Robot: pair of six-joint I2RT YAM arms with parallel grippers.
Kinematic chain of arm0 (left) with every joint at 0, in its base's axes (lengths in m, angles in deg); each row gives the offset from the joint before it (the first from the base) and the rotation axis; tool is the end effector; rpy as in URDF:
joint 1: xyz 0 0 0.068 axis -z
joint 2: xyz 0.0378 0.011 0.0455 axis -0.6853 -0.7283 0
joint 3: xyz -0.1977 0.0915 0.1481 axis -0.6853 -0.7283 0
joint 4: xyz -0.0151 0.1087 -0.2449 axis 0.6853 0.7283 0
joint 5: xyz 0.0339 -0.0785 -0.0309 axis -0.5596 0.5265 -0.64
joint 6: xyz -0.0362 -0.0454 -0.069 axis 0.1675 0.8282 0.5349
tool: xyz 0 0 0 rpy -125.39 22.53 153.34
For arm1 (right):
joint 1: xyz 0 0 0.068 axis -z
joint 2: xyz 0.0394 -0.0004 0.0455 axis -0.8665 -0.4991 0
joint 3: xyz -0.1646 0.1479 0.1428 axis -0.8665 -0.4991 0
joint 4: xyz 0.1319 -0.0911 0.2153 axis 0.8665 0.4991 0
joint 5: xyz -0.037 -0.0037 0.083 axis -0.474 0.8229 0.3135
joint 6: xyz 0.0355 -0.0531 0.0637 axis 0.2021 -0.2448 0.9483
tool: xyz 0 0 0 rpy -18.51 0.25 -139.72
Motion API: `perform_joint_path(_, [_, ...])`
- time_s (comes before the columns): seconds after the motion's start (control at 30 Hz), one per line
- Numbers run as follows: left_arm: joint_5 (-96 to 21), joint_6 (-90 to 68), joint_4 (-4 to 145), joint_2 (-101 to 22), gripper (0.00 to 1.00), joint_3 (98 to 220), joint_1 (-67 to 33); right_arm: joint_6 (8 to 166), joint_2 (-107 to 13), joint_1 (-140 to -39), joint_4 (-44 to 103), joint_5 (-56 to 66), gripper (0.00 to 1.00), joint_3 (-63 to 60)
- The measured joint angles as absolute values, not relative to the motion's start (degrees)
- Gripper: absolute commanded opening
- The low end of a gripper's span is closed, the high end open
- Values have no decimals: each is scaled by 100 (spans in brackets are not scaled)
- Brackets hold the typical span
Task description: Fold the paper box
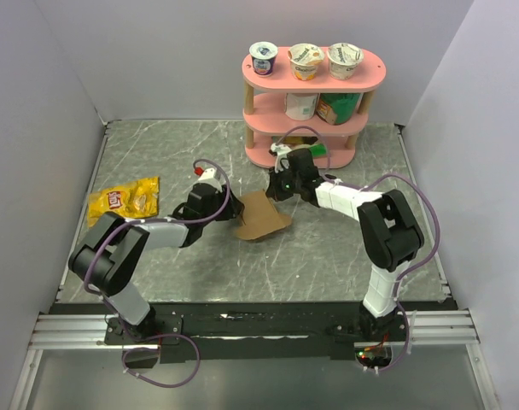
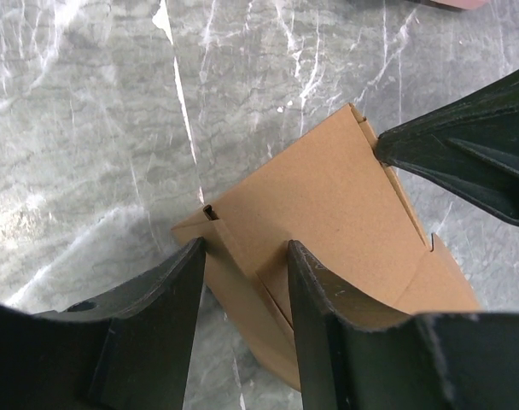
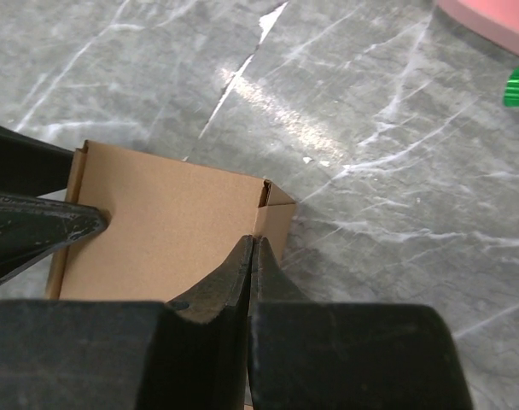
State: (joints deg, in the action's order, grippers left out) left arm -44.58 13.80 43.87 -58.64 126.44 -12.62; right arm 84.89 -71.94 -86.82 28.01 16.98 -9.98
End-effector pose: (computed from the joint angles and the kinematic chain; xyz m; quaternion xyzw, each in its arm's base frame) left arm 0.3190 -0.1912 0.1270 -0.0343 0.8486 -0.2983 0.4356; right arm 0.3820 0.2236 0.1520 -0.2434 0.8551 0.2674 0.3715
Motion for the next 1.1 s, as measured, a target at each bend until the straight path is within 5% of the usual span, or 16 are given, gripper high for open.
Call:
perform_joint_path(0.3, [-4465, 1280, 4304, -5988, 53, 12733, -1284, 8292, -7192, -8999, 2973, 819, 0, -860])
perform_joint_path(0.33, [-4473, 1238, 4300, -5991, 55, 12740, -1286, 8292, -7179, -9016, 2975, 786, 8, -863])
perform_joint_path(0.37, [-4473, 1194, 4289, -5991, 61, 12742, -1289, 8301, -7142, -9027, 2997, 753, 31, -876])
perform_joint_path(0.43, [-4465, 1094, 4265, -6004, 70, 12742, -1297, 8375, -7052, -9032, 3045, 745, 53, -935])
perform_joint_path(0.47, [-4456, 1024, 4224, -6030, 84, 12742, -1308, 8368, -6962, -9036, 3168, 793, 87, -983])
perform_joint_path(0.53, [-4406, 886, 4171, -6091, 99, 12755, -1343, 8416, -6722, -9069, 3504, 884, 100, -1088])
perform_joint_path(0.9, [-4161, 508, 4617, -5717, 96, 12849, -1763, 7129, -3286, -9781, 2993, 867, 100, -3046])
perform_joint_path(1.1, [-4159, 880, 5056, -4469, 96, 12696, -2451, 6056, -3028, -11073, 2586, 10, 100, -4172])
